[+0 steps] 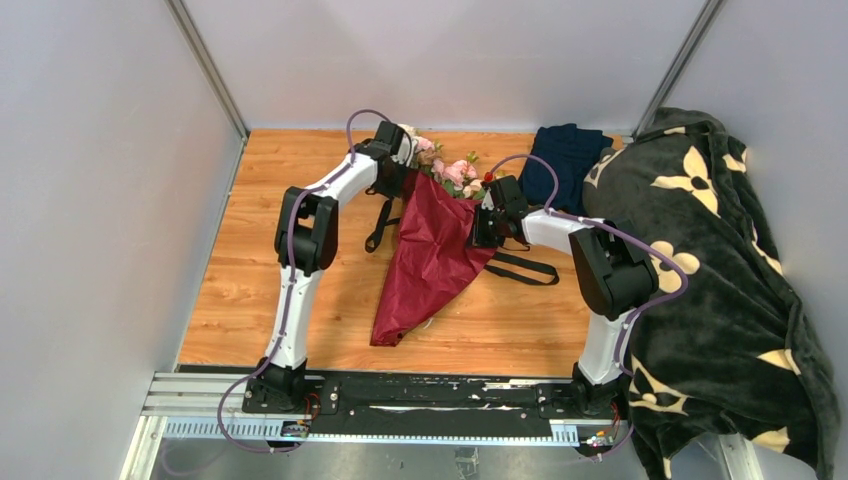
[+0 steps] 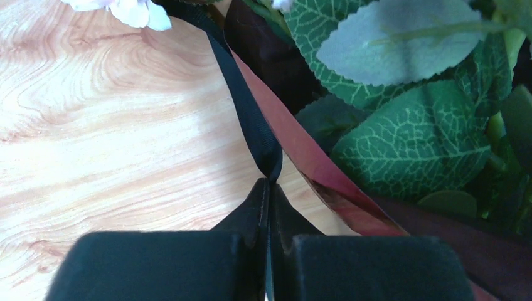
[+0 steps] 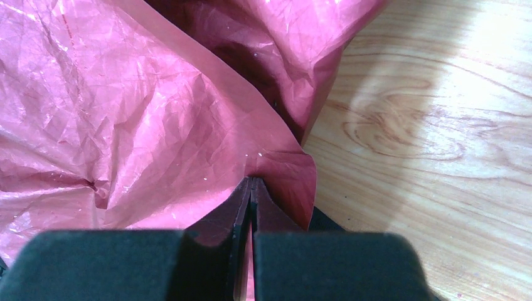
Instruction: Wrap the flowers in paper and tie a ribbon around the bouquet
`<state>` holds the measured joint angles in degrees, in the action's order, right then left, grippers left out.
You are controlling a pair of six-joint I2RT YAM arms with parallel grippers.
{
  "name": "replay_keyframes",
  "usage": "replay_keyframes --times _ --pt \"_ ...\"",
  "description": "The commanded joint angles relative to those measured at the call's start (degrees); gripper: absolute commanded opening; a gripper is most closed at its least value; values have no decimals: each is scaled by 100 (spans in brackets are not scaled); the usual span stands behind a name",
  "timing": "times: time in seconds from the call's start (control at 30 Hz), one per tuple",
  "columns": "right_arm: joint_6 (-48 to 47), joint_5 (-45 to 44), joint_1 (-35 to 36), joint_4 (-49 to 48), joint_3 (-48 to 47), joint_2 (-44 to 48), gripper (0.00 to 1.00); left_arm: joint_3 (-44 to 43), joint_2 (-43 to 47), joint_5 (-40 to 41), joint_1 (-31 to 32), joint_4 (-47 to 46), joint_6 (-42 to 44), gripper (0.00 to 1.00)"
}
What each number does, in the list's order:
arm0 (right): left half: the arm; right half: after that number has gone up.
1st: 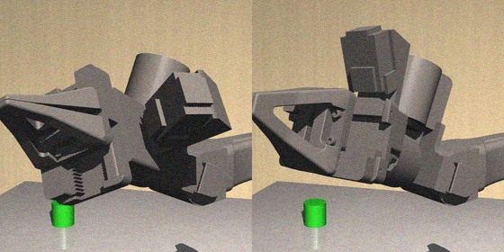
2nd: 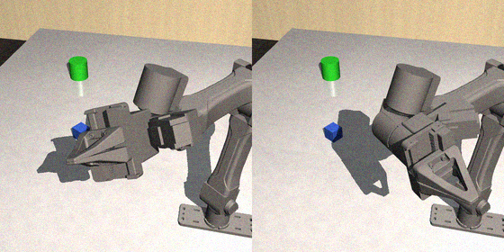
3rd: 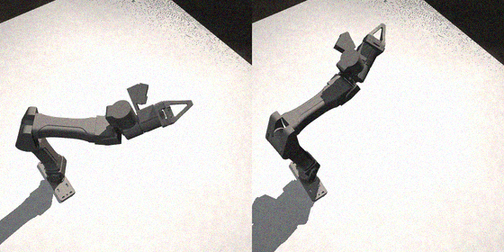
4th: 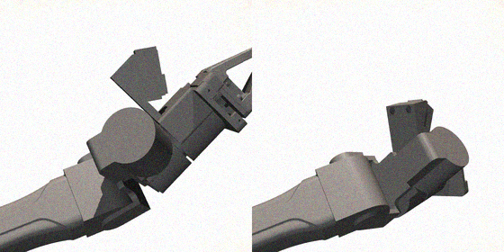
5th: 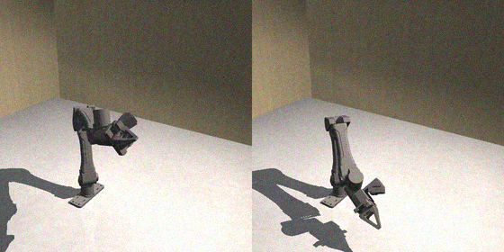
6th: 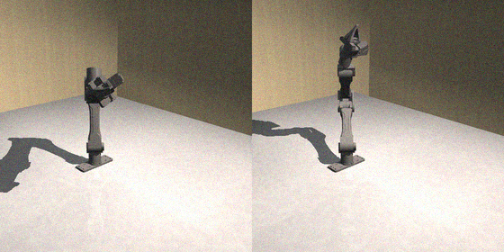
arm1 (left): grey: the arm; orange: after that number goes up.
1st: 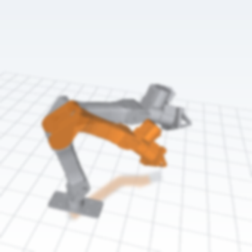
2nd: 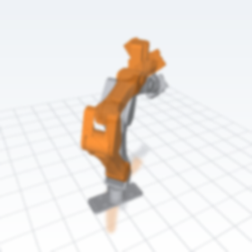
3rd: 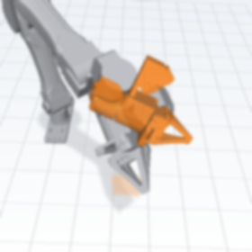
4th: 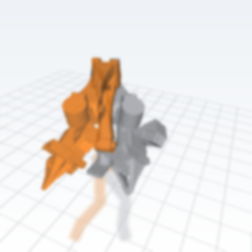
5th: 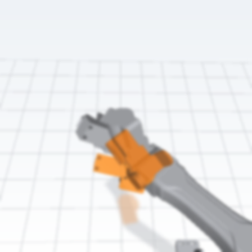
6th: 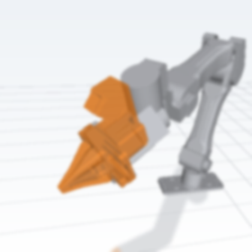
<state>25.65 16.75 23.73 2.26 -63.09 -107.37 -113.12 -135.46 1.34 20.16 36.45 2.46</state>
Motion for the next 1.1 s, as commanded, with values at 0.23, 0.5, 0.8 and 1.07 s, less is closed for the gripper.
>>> replay_keyframes --times 0.23,0.5,0.8,1.07 --pt "-236 -156 -43 740 -5 -389 2 1862 2913 -1455 -533 305 653 0" --pt "-305 190 71 812 -346 -508 2 2593 4126 -2909 1222 465 779 0" --pt "-49 43 -115 961 -59 267 7 2188 2080 -2524 1649 -263 228 0" --pt "336 -1150 -314 1832 21 1538 12 2501 1546 -1938 1609 -833 -82 0"
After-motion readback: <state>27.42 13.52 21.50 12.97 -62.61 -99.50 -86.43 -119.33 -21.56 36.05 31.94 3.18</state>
